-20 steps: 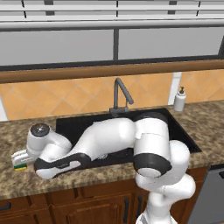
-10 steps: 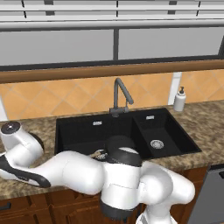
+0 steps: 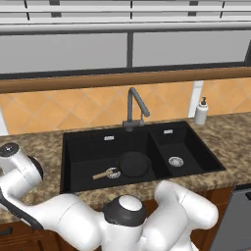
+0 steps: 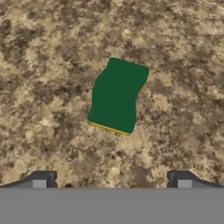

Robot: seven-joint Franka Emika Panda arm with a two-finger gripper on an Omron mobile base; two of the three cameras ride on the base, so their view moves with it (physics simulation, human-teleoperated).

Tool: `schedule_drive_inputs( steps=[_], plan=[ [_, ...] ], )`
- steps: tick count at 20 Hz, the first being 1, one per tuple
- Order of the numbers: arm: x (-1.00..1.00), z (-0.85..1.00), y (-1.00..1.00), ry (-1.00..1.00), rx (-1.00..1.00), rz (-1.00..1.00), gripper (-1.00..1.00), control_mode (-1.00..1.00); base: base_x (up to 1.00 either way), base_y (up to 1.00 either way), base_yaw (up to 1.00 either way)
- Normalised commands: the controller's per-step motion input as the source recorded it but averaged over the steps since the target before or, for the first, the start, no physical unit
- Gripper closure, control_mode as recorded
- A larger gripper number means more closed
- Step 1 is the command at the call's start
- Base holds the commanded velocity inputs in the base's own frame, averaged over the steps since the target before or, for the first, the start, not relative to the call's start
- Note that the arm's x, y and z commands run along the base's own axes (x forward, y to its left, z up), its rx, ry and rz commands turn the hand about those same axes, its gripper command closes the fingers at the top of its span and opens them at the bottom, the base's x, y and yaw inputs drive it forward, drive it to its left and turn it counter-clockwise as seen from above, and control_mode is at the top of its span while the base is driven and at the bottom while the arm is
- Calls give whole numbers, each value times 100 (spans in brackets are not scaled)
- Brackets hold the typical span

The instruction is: Pick the pan and sponge and place them into the sink. Then turn on the water.

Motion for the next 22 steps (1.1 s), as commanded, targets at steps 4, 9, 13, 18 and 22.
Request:
schedule_drive_inputs(
  steps=[4,9,13,18,22],
  plan=[
    [25,-7,0,-9,8,0,-100,-100,0,0,0],
    [26,-13,0,-3,6,0,-100,-100,0,0,0],
    [33,-6,0,3,3,0,-100,-100,0,0,0],
    [41,0,7,14,0,0,-100,-100,0,0,0],
    [36,-9,15,13,0,0,-100,-100,0,0,0]
  ],
)
